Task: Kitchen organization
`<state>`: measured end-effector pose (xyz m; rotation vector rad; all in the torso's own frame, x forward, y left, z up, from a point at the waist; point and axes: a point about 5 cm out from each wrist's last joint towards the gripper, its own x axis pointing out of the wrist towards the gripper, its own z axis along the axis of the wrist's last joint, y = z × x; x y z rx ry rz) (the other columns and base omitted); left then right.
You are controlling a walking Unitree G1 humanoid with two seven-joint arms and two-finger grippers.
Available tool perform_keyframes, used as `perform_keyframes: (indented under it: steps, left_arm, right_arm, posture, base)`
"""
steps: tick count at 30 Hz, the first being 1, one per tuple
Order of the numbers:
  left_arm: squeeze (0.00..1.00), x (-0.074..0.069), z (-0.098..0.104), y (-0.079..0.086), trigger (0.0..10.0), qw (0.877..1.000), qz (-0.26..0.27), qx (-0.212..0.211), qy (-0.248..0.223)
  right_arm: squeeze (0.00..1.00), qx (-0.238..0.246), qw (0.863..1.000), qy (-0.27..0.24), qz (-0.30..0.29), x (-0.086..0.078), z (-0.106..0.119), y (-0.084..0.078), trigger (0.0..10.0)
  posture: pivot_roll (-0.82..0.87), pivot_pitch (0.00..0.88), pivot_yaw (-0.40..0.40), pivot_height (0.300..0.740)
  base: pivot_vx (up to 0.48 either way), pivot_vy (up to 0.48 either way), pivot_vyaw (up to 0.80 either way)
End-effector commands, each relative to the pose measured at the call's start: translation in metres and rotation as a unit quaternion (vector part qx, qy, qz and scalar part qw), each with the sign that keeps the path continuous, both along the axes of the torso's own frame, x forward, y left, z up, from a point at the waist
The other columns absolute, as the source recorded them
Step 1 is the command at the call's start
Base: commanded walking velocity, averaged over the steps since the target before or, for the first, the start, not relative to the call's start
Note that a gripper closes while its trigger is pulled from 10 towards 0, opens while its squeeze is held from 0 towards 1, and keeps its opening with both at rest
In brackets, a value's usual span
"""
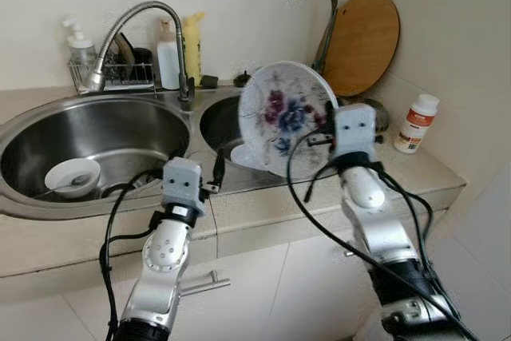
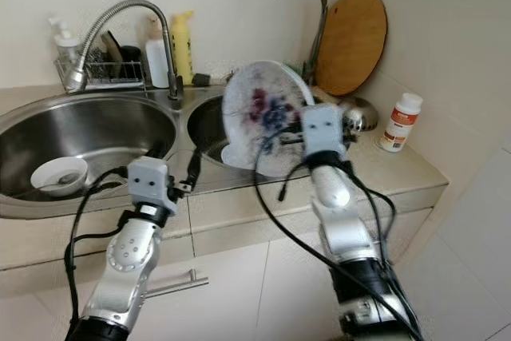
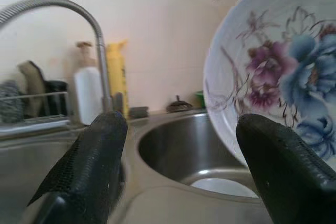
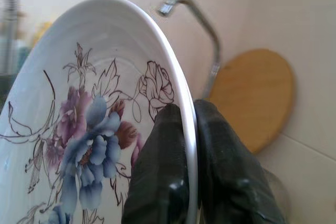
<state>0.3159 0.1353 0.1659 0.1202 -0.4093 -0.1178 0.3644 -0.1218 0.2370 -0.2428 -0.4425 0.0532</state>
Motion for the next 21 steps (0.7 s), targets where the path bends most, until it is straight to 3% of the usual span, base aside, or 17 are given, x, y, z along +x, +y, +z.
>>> perform_keyframes:
  steps: [1,7,12,18,21]
  left_arm:
    - [0.0,0.0,0.002,-0.003,10.0,1.0,-0.007,0.002,-0.005]
    - [0.0,-0.001,0.003,-0.004,10.0,1.0,-0.005,0.003,-0.007]
    - [0.0,-0.002,0.003,-0.003,10.0,1.0,-0.002,0.003,-0.008]
    - [0.0,-0.003,0.004,-0.002,10.0,1.0,0.0,0.003,-0.01]
    - [0.0,-0.003,0.004,-0.002,10.0,1.0,0.001,0.003,-0.011]
  right_arm:
    - [0.0,-0.016,1.0,0.01,0.003,0.005,-0.001,0.002,0.0]
    - [0.0,-0.056,0.997,0.028,0.046,0.017,-0.006,0.022,0.0]
    - [0.0,-0.062,0.995,0.041,0.07,0.019,-0.011,0.035,0.0]
    - [0.0,-0.064,0.995,0.048,0.061,0.025,-0.014,0.034,0.0]
    - [0.0,-0.052,0.996,0.069,0.018,0.032,-0.019,0.023,0.0]
  posture:
    - [0.06,0.0,-0.062,0.74]
    - [0.08,0.0,-0.073,0.74]
    - [0.09,0.0,-0.08,0.74]
    - [0.1,0.0,-0.082,0.74]
    - [0.11,0.0,-0.087,0.74]
  base:
    - [0.0,0.0,0.0]
    - [0.0,0.0,0.0]
    - [0.0,0.0,0.8]
    - [0.0,0.0,0.8]
    - [0.0,0.0,0.53]
